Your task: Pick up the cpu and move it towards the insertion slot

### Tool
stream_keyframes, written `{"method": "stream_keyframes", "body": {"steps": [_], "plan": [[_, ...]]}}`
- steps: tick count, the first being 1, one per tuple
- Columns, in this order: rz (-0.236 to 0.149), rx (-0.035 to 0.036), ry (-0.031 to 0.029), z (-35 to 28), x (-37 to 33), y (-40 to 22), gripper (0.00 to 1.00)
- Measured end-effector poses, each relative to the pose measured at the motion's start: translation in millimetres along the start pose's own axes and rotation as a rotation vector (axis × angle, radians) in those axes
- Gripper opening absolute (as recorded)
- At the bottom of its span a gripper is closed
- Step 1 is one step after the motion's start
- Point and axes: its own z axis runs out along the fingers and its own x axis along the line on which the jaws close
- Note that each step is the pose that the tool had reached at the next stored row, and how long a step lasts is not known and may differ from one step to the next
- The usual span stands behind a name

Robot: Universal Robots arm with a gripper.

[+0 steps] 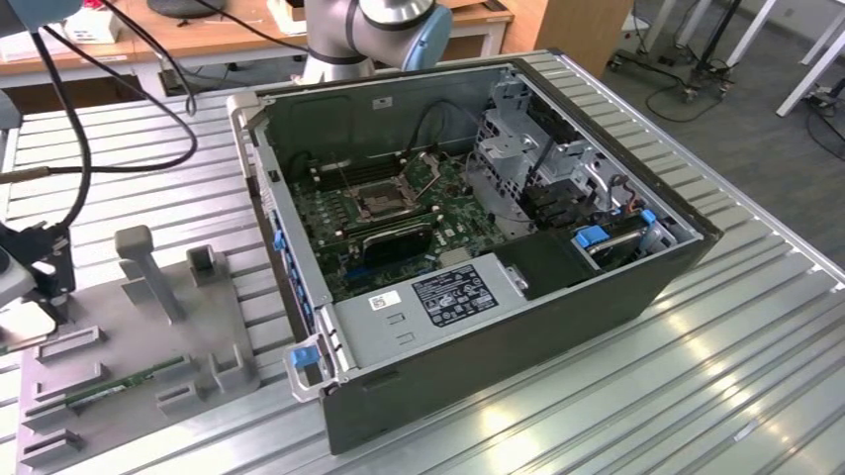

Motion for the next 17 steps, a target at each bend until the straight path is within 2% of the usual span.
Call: {"method": "stream_keyframes", "body": {"steps": [10, 17], "plan": [[0.000, -0.0001, 0.0000, -15.8, 0.1, 0.5, 0.54], [0.000, -0.0002, -0.0003, -21.1, 0.0, 0.7, 0.54]]}}
